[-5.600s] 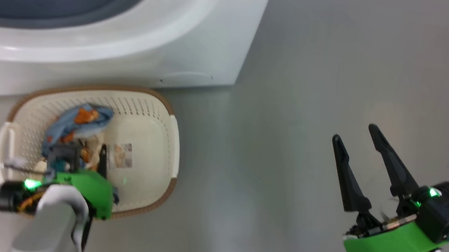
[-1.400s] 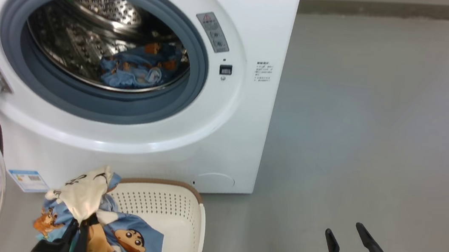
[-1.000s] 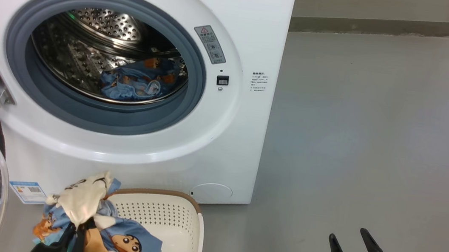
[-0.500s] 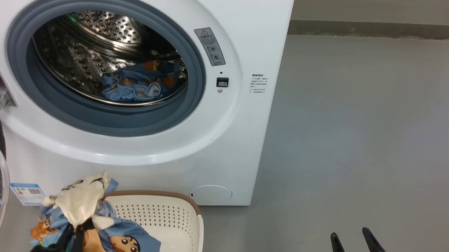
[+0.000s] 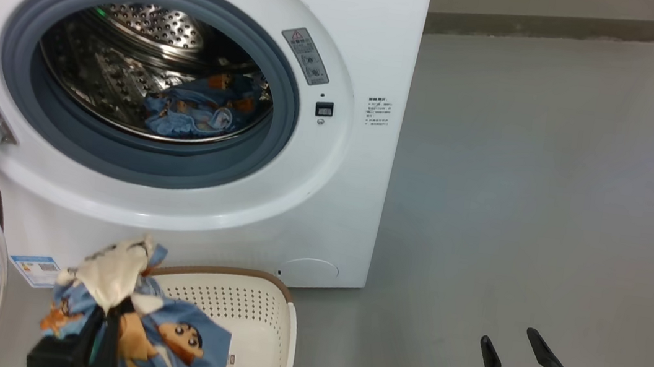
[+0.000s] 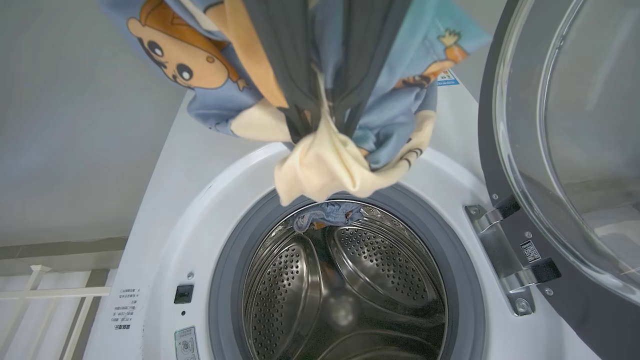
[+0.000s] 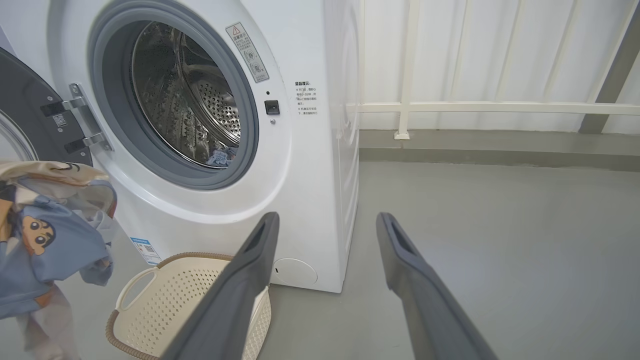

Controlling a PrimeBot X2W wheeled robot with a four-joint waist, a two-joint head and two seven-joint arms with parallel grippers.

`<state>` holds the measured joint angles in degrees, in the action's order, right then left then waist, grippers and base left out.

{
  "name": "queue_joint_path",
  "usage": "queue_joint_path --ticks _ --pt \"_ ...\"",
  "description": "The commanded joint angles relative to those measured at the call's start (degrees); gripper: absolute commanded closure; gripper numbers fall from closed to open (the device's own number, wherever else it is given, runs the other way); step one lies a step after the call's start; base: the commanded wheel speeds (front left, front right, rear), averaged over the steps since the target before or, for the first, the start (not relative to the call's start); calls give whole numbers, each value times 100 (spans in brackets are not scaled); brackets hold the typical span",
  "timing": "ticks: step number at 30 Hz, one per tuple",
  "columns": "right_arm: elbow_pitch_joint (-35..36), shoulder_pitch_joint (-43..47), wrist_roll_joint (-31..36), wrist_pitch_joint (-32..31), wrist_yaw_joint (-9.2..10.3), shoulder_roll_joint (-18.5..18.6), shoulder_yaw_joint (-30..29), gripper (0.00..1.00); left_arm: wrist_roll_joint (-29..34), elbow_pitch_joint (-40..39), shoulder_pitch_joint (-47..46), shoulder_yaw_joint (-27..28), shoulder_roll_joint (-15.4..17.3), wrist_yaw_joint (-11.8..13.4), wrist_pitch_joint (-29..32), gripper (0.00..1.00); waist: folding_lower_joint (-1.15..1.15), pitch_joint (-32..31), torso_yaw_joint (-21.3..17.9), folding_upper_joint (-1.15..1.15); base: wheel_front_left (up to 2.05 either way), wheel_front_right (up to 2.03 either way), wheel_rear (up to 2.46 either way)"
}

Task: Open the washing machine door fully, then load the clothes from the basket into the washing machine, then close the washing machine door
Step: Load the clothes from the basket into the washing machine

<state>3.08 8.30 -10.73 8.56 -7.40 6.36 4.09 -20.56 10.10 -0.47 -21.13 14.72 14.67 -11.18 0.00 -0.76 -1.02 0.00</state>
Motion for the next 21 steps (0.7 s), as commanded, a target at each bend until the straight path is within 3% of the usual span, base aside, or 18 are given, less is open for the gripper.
queue_joint_path --ticks 1,11,21 --pt "178 -157 -17 -9 -9 73 138 0 -32 -88 -368 248 100 -35 -74 100 0 65 -26 0 0 0 0" --pt "299 -560 -119 67 -9 197 201 0 -453 503 -1655 457 -94 -443 -110 100 0 818 -214 0 0 0 0" --pt "178 -1139 -338 324 -9 302 291 0 -724 1661 -3653 678 23 -851 250 100 0 1776 -588 0 0 0 0"
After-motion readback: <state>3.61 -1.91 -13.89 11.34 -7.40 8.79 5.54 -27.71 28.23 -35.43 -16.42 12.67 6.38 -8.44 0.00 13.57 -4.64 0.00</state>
